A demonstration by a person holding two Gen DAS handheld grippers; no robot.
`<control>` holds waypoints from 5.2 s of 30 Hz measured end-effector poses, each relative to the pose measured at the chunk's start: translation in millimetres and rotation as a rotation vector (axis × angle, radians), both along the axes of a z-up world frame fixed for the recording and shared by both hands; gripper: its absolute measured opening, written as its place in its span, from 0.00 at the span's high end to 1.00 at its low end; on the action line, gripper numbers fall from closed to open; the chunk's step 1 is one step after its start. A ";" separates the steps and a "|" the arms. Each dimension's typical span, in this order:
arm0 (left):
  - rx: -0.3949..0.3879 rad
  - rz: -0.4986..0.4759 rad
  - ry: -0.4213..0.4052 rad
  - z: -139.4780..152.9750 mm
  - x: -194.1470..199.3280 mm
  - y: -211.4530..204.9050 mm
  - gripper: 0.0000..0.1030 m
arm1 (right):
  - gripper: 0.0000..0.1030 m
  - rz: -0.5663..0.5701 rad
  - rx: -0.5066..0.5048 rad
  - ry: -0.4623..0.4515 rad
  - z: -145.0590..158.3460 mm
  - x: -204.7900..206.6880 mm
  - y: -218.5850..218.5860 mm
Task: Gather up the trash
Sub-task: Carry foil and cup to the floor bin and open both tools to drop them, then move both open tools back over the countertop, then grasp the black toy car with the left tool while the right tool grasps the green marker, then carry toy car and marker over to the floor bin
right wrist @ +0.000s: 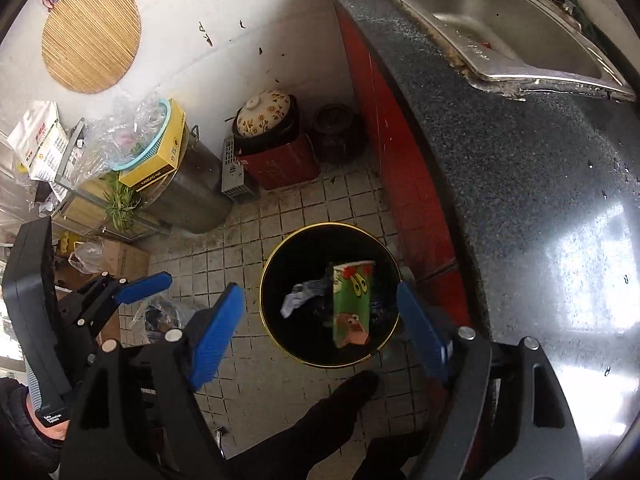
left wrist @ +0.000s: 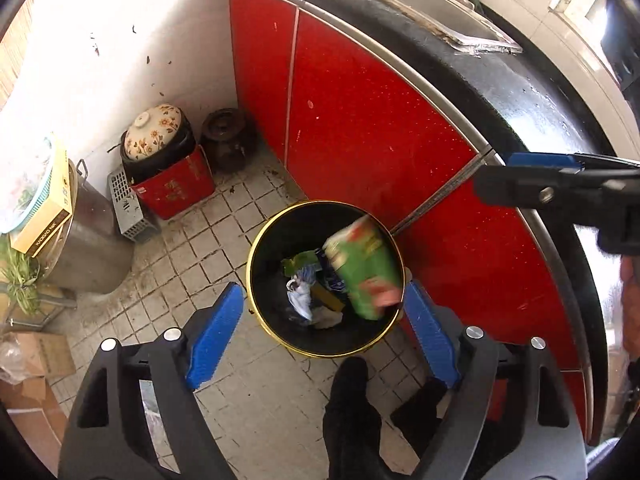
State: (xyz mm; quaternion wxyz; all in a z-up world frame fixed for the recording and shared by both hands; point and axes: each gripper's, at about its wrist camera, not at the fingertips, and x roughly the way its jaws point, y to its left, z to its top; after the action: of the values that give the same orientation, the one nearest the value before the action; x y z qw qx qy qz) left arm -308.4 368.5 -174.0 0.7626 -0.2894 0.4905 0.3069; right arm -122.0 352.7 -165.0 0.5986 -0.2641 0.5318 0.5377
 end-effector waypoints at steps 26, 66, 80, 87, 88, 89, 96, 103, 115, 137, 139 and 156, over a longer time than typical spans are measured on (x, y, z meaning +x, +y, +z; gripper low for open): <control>0.110 -0.770 -0.241 150.3 276.5 -248.5 0.08 | 0.10 -0.938 0.135 -0.310 175.3 174.1 -433.8; 0.109 -0.673 -0.007 31.8 485.1 -409.2 0.09 | 0.11 -0.933 -0.024 -0.189 28.8 451.4 -481.5; 0.166 -0.678 -0.056 38.4 473.1 -440.8 0.69 | 0.86 -0.862 -0.077 -0.232 13.7 458.1 -468.7; 0.172 -0.713 -0.050 51.9 469.4 -415.9 0.70 | 0.86 -0.870 -0.031 -0.295 59.0 424.5 -489.3; 0.176 -0.720 -0.055 57.2 465.8 -415.5 0.70 | 0.86 -0.876 -0.023 -0.304 67.1 417.9 -493.0; 0.184 -0.728 -0.062 65.0 460.9 -414.4 0.69 | 0.86 -0.885 -0.012 -0.317 77.9 407.2 -498.6; 0.191 -0.784 -0.109 106.7 427.8 -394.6 0.69 | 0.86 -0.954 0.018 -0.367 125.7 329.7 -527.2; 0.217 -0.820 -0.154 135.1 387.3 -387.3 0.69 | 0.86 -1.022 0.019 -0.369 138.3 237.1 -553.7; 0.221 -0.844 -0.170 143.3 350.3 -391.2 0.69 | 0.86 -1.049 0.011 -0.374 140.1 168.8 -563.4; 0.297 -0.437 -0.174 177.1 245.0 -239.0 0.69 | 0.86 -0.640 0.154 -0.345 163.3 159.1 -387.9; 0.298 -0.359 -0.159 175.7 220.9 -212.0 0.69 | 0.86 -0.545 0.180 -0.312 163.2 147.3 -347.2; 0.150 0.071 -0.002 79.6 41.8 -34.2 0.69 | 0.86 -0.033 0.102 0.082 76.6 19.8 -79.5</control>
State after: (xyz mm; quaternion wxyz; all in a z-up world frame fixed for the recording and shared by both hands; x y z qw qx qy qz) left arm -266.6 334.2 -94.3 0.7711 -0.2489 0.4547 0.3696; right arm -102.2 273.3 -88.4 0.5977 -0.2022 0.5320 0.5647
